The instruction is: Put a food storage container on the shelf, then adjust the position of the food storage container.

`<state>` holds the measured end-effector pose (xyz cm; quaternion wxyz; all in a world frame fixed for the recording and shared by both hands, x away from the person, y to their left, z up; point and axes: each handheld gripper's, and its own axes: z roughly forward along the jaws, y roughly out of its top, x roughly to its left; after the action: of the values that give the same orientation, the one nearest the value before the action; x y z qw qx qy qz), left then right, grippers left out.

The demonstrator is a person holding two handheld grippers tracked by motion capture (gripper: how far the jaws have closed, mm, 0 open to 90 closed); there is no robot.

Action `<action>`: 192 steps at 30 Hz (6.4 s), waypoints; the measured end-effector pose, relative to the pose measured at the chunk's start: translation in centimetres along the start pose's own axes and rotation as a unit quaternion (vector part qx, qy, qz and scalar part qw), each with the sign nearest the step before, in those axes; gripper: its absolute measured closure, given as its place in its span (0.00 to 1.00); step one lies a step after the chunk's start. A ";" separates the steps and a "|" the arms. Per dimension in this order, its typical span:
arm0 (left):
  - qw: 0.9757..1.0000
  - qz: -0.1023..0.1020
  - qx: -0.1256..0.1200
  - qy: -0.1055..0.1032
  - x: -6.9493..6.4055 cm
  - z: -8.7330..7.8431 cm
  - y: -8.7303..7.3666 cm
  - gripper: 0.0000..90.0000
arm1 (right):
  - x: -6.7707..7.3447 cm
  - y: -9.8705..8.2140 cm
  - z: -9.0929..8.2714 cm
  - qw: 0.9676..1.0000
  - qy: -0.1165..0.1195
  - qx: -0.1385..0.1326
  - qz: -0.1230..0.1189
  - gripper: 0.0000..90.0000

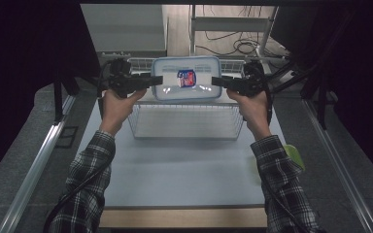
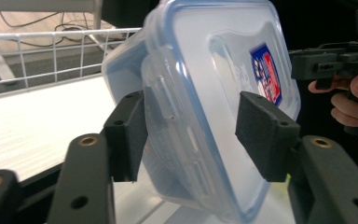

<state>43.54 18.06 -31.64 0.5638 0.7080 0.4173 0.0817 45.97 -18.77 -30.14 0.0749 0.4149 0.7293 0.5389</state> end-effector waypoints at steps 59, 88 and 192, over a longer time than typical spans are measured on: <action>0.996 0.067 0.029 0.058 -2.0 0.3 -5.0 0.67 | 1.6 -6.0 -1.2 0.996 -0.005 0.026 -0.087 0.76; 0.988 0.116 0.089 0.050 -6.9 -3.7 -17.4 0.19 | 3.4 -16.2 -5.0 0.986 -0.018 0.042 -0.160 0.11; 0.985 0.106 0.127 0.055 -4.6 -5.4 -27.7 0.06 | -11.0 -23.2 -12.6 0.962 -0.230 0.143 -0.009 0.99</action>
<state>23.62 19.31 -52.13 0.4338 0.8084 0.3773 0.1265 33.88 -37.14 -48.39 0.1857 0.5275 0.7656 0.3180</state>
